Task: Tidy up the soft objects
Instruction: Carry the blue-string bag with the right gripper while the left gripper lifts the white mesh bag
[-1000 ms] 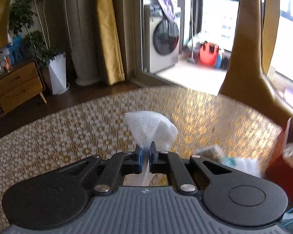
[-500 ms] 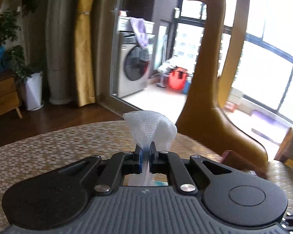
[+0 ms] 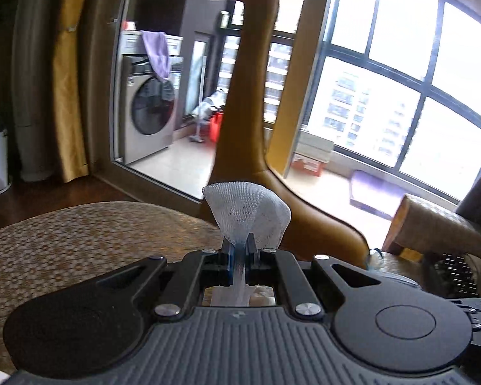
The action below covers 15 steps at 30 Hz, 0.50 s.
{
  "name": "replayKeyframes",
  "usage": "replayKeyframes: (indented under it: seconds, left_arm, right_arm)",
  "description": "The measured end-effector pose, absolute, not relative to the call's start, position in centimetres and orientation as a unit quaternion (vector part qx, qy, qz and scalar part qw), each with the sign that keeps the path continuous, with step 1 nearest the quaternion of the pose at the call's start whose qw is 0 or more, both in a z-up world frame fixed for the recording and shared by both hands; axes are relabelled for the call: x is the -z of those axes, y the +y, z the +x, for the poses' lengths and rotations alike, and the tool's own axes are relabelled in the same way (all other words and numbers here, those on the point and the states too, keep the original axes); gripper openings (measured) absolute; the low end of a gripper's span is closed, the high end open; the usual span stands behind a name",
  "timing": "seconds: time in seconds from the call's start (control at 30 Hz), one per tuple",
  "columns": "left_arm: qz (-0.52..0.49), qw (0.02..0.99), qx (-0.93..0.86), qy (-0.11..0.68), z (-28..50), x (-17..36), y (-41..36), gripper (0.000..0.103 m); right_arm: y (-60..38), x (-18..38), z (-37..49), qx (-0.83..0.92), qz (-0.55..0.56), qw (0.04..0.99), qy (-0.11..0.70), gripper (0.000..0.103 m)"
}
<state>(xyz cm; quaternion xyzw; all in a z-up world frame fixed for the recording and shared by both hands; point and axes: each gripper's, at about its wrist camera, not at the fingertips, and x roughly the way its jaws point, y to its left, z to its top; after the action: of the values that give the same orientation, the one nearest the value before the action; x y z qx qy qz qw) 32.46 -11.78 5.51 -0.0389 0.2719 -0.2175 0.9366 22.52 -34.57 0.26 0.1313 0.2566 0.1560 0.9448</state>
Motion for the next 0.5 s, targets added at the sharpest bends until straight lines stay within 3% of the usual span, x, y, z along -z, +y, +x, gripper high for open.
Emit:
replayKeyframes:
  seconds: [0.5]
  left_arm:
    - [-0.08, 0.926, 0.263, 0.258, 33.8, -4.2, -20.0, 0.006]
  right_arm:
    - [-38.2, 1.1, 25.4, -0.086, 0.091, 0.958, 0.257, 0.002]
